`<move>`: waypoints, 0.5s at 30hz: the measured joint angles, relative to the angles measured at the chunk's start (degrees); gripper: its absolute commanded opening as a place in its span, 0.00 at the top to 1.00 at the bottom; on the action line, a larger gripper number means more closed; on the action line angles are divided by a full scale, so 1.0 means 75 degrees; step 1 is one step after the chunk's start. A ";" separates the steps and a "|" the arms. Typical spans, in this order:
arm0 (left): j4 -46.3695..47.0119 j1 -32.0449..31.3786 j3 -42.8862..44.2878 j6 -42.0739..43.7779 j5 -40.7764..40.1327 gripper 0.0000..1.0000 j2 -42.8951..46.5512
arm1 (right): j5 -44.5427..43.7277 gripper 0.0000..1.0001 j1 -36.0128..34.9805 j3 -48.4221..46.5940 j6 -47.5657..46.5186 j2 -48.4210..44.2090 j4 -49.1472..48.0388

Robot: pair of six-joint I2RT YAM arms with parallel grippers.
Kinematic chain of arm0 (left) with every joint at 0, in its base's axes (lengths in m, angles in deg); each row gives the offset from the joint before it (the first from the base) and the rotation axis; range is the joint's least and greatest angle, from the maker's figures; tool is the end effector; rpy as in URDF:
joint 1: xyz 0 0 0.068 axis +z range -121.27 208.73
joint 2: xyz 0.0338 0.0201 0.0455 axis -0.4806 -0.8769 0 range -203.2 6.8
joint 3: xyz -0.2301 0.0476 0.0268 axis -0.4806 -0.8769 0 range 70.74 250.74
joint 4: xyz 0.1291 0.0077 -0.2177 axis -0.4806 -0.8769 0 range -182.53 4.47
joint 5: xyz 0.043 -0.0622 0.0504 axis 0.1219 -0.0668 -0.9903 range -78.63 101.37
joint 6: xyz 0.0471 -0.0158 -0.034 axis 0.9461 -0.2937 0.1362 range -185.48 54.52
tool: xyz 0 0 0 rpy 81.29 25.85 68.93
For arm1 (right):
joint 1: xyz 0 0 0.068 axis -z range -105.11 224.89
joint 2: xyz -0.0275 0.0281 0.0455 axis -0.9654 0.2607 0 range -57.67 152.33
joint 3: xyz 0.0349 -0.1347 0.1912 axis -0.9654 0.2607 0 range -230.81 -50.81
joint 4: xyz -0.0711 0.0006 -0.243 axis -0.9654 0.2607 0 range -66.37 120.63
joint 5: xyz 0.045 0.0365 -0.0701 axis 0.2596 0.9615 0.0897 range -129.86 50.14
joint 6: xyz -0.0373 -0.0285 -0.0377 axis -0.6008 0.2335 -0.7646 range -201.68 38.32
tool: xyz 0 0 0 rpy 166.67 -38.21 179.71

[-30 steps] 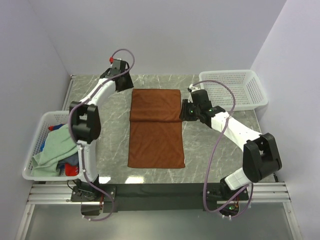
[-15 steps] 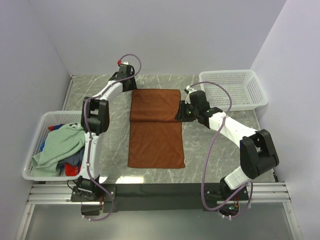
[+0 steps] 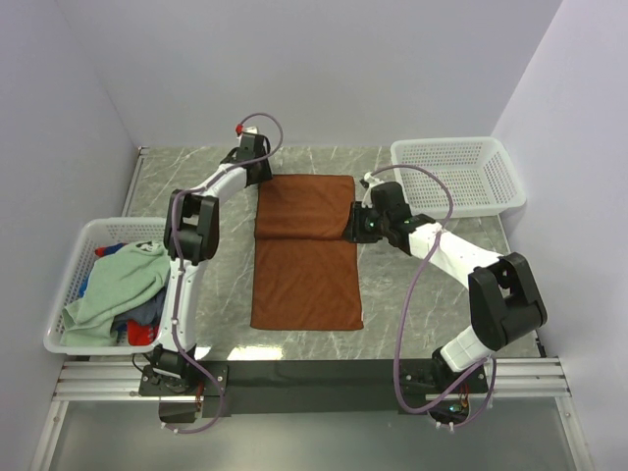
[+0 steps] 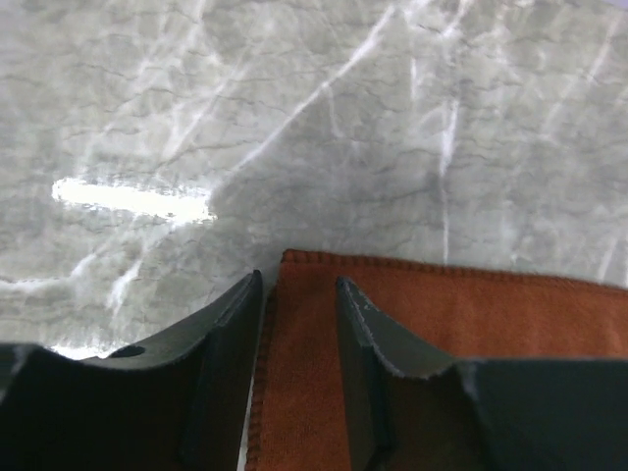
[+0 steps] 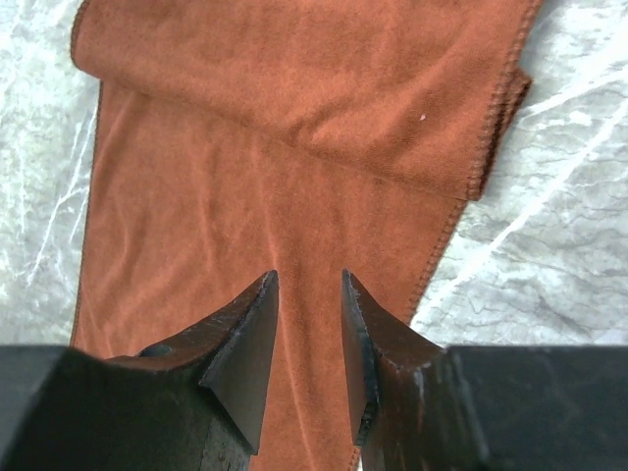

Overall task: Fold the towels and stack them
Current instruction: Fold the towel

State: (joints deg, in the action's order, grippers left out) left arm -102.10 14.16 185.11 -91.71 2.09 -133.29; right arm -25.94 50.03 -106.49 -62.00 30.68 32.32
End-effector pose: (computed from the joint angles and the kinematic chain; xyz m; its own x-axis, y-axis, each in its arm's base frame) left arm 0.5047 -0.1238 0.1308 -0.6428 -0.2837 -0.7115 -0.1689 0.9585 -0.2296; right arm 0.2974 0.1496 0.1852 -0.7571 0.0095 -0.6532 -0.3366 0.8513 0.4025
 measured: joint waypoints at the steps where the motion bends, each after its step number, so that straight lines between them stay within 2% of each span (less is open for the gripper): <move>1: 0.0009 -0.0029 0.0000 0.0006 -0.0085 0.59 -0.0003 | 0.0023 0.60 -0.0006 0.0029 0.0006 0.0000 -0.0020; 6: 0.0000 -0.0216 0.0012 0.0012 -0.0731 0.65 -0.0044 | 0.0076 0.60 -0.0052 0.0172 0.0029 0.0000 -0.0087; 9: -0.0032 -0.0294 0.0012 0.0026 -0.1011 0.73 -0.0058 | 0.0076 0.61 -0.0052 0.0242 0.0050 0.0000 -0.0102; 14: -0.0090 -0.0347 0.0015 0.0070 -0.1195 0.96 -0.0070 | 0.0032 0.61 -0.0052 0.0236 0.0044 0.0000 -0.0154; 15: -0.0087 -0.0350 0.0015 0.0070 -0.1198 0.98 -0.0070 | -0.0003 0.60 -0.0052 0.0224 0.0026 0.0003 -0.0149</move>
State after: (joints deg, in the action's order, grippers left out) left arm -102.76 11.54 185.22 -91.19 -6.89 -133.82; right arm -25.97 49.63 -104.81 -61.80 30.70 31.20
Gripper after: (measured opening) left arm 0.082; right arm 0.394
